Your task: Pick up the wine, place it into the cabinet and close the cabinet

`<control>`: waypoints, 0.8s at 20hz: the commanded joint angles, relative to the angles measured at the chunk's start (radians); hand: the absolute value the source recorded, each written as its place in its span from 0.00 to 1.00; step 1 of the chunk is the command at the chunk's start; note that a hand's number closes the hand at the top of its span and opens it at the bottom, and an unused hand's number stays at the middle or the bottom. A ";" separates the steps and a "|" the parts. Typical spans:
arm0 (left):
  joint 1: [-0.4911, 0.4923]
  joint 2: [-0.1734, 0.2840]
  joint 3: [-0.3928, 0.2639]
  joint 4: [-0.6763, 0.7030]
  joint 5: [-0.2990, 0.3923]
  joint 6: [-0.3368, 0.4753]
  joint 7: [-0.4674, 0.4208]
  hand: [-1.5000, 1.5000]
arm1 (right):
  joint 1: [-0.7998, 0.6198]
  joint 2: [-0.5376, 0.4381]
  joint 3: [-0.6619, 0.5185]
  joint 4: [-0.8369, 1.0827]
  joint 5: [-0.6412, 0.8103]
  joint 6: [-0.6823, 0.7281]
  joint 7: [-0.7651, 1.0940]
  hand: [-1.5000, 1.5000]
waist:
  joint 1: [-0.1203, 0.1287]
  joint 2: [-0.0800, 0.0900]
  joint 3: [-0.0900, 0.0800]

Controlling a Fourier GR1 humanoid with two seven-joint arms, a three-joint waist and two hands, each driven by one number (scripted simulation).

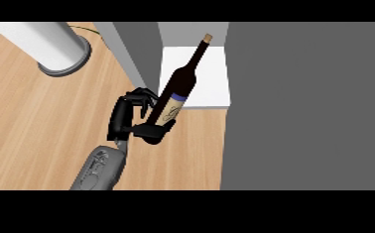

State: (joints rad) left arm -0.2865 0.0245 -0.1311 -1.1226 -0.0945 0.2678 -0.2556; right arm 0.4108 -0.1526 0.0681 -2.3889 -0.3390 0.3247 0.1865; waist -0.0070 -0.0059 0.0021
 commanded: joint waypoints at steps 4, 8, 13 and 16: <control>-0.134 -0.023 -0.145 0.042 -0.005 0.124 0.092 1.00 | 0.005 -0.007 -0.032 -0.083 -0.069 -0.007 0.029 0.00 | -0.017 0.007 -0.002; -0.180 -0.022 -0.159 0.025 0.056 0.146 0.157 1.00 | 0.023 -0.024 -0.050 -0.091 -0.107 0.017 0.023 0.00 | -0.041 0.007 -0.003; -0.220 -0.021 -0.205 0.060 0.052 0.237 0.200 1.00 | -0.020 -0.014 -0.011 -0.092 -0.084 -0.015 0.061 0.00 | -0.052 0.012 -0.004; -0.234 -0.021 -0.187 0.075 0.041 0.237 0.222 1.00 | -0.005 -0.021 -0.037 -0.086 -0.108 0.002 0.040 0.00 | -0.057 0.011 -0.003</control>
State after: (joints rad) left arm -0.3017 0.0758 -0.2747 -1.1422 -0.0482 0.5347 -0.1079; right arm 0.3840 -0.1664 0.0441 -2.3782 -0.3535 0.3392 0.1777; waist -0.0240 -0.0120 0.0073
